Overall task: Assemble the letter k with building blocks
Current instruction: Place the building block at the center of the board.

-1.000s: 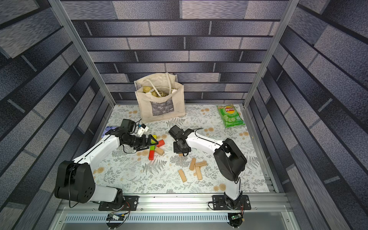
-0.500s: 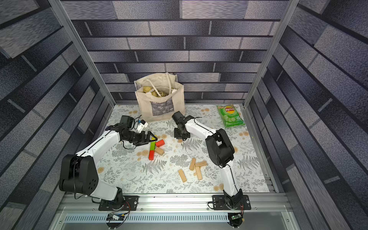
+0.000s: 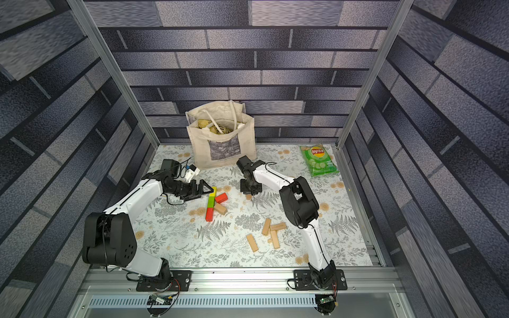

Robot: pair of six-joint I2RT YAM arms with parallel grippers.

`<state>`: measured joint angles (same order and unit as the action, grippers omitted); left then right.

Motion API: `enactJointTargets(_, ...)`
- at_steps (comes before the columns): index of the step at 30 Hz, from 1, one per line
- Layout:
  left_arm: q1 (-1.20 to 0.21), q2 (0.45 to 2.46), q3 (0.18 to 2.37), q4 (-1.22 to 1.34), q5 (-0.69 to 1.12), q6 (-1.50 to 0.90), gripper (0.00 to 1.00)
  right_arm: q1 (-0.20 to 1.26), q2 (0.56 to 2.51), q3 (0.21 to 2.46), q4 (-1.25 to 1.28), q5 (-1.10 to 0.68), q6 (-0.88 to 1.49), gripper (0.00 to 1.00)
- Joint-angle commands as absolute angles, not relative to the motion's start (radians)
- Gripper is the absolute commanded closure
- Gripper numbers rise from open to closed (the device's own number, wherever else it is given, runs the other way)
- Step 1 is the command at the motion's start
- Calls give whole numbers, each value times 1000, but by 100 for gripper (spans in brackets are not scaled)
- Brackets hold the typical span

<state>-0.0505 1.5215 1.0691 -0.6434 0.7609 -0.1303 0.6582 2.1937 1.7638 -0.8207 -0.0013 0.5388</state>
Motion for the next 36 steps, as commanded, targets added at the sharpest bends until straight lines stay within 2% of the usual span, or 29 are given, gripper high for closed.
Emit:
enactJointTargets(1, -48, 1537, 1099, -649, 790, -123, 0, 652, 2209, 1789, -863, 7, 575, 100)
enactJointTargets(14, -47, 1550, 1104, -638, 815, -144, 0, 651, 2257, 1856, -898, 61, 553, 100)
enactJointTargets(36, -49, 1565, 1102, -623, 844, -158, 0, 635, 2327, 1914, -928, 39, 573, 99)
